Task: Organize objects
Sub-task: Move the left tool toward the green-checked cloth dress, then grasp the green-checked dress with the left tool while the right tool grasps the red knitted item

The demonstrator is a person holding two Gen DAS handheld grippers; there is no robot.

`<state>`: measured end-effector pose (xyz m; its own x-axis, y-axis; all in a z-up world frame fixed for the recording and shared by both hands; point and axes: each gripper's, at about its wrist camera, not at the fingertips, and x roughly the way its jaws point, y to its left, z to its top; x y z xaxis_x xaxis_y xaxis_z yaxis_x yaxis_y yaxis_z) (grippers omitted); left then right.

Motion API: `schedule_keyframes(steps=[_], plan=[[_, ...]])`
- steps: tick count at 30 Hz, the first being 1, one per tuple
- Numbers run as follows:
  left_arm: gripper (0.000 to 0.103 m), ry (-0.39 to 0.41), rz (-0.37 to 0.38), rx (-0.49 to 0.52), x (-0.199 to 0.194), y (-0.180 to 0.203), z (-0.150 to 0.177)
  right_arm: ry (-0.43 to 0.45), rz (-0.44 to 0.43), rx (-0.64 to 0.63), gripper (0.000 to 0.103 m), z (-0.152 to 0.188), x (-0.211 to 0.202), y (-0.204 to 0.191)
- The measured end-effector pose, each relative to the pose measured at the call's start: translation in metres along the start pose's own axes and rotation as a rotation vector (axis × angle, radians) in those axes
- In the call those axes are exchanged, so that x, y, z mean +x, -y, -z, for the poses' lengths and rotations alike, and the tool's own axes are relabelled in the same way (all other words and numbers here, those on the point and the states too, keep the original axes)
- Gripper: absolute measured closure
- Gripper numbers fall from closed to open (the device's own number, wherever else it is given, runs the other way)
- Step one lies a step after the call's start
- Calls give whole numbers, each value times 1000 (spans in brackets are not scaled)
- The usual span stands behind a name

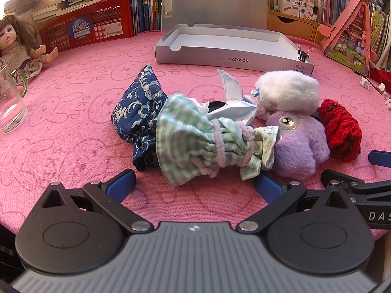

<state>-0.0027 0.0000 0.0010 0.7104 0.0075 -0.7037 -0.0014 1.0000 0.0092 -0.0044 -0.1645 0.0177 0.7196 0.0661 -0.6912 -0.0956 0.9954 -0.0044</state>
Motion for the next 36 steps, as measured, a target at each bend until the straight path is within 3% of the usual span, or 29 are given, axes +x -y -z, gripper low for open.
schedule_keyframes(steps=[6,10,18,25,29,36], plan=[[0,40,-4,0,0,-7,4,22,-5,1,0,2,-1,0],[0,22,18,6,-2,-10,2,36,-32,-2,0,3,-4,1],[0,87,99,-124,-15,-30,-4,145,-49,37,0,-5,-17,13],[0,194,111,-60,-34,-21,-7,182,-48,77,2,-17,-12,27],[0,198,154,-55,-33,-16,-9,187,-60,70,5,-19,-5,27],[0,215,140,-6,-23,-2,-8,172,-78,74,12,-20,13,23]])
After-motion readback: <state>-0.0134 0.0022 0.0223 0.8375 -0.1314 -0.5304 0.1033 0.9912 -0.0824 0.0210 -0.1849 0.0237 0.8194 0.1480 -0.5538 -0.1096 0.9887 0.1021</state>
